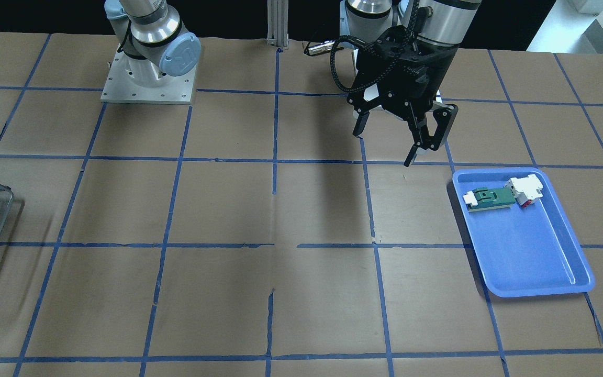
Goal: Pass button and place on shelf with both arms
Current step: 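Carry the button with the right gripper into the wire-mesh basket while the left arm retracts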
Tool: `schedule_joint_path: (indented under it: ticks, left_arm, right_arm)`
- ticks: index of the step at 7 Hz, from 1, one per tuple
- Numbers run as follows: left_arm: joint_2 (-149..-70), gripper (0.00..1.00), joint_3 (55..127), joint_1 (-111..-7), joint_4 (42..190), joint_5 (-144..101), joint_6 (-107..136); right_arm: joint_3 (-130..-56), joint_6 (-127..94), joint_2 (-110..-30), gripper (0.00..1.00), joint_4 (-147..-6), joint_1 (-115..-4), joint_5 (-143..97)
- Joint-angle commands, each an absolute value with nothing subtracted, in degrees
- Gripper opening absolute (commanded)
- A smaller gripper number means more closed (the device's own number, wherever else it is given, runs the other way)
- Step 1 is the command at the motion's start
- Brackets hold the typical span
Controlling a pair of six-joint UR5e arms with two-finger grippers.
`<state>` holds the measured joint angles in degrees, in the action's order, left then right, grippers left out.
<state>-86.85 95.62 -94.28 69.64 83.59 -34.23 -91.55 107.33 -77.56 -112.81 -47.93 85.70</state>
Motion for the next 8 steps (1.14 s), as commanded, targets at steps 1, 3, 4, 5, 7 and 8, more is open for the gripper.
schedule_joint_path:
  ticks: [1,3,4,5,7,8]
  left_arm:
    - [-85.2,1.0,96.7,-92.0,71.5,85.2,-17.9]
    - [-87.4,1.0,91.8,-92.0,79.6,85.7,-9.0]
    - [-88.6,1.0,88.7,-92.0,86.2,85.7,-7.5]
    - [-88.2,1.0,88.0,-92.3,89.6,85.5,-7.5]
    - [-86.2,1.0,90.4,-92.4,90.4,86.0,-7.9]
    - [-85.3,1.0,91.4,-92.5,91.0,85.9,-7.8]
  right_arm:
    - [-91.5,107.5,-76.6,0.0,-113.4,-47.8,86.5]
    - [-91.5,107.2,-76.6,0.78,-113.3,-47.8,86.6]
    - [-91.8,105.8,-77.1,1.0,-112.8,-47.8,86.5]
    - [-91.6,104.8,-77.3,1.0,-112.8,-47.8,87.2]
    - [-92.1,99.2,-80.7,1.0,-112.2,-48.4,88.2]
    - [-92.6,93.4,-84.0,1.0,-108.5,-49.6,88.9]
